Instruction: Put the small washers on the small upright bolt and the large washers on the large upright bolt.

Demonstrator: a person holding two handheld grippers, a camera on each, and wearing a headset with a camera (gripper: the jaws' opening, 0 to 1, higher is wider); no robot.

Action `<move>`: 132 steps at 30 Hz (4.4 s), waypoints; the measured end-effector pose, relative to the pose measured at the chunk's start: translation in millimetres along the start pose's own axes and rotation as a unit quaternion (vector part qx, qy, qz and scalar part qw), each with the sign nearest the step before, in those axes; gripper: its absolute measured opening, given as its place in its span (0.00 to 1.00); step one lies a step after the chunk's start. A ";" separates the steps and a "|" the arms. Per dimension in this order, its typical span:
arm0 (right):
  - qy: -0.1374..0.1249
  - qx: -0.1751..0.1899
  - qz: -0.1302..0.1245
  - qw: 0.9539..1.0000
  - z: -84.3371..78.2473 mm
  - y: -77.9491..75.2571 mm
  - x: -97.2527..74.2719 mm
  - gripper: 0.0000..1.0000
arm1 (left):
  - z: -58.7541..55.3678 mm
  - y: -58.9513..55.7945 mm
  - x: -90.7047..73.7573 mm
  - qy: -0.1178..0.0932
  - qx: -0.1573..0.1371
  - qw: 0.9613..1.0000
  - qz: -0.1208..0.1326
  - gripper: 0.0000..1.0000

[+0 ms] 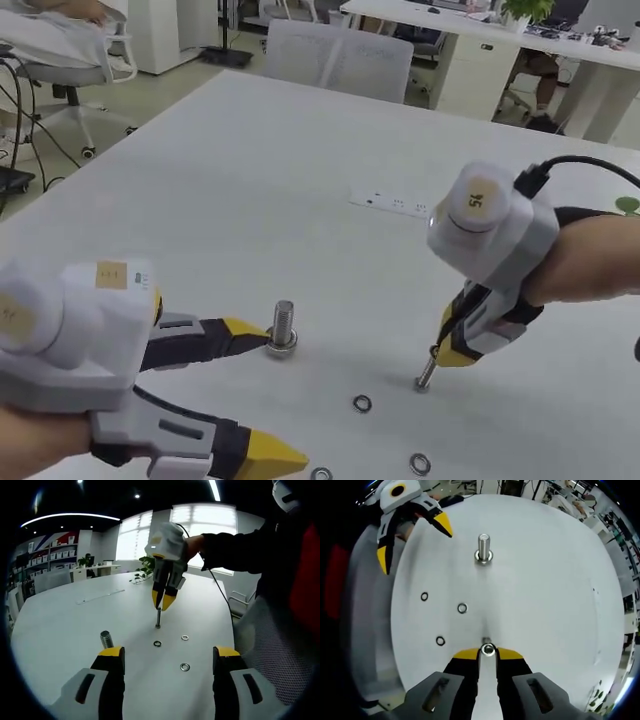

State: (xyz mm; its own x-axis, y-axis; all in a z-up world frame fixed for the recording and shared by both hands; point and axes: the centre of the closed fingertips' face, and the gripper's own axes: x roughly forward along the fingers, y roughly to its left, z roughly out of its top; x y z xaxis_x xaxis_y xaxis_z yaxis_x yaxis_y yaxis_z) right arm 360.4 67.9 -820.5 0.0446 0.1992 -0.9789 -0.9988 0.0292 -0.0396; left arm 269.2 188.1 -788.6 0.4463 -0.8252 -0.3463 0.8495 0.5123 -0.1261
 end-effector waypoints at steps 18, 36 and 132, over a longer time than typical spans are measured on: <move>-0.003 0.008 0.009 1.000 -4.3 1.1 22.7 0.13 | -1.4 0.7 0.2 0.001 -0.001 1.000 0.002 0.71; -0.008 0.017 0.016 1.000 -12.0 -2.8 44.5 0.13 | -3.4 0.7 2.1 0.006 -0.003 1.000 0.002 0.71; 0.007 -0.114 0.041 0.993 49.7 41.0 64.3 0.24 | 5.0 3.2 -4.9 -0.008 0.000 1.000 0.012 0.69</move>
State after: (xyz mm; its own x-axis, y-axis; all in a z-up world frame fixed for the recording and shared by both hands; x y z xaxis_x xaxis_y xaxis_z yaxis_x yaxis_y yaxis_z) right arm 323.4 130.5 -875.0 -0.0351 0.1783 -0.9833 -0.9779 -0.2090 -0.0030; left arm 271.1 192.6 -782.7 0.4702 -0.8165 -0.3349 0.8387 0.5316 -0.1185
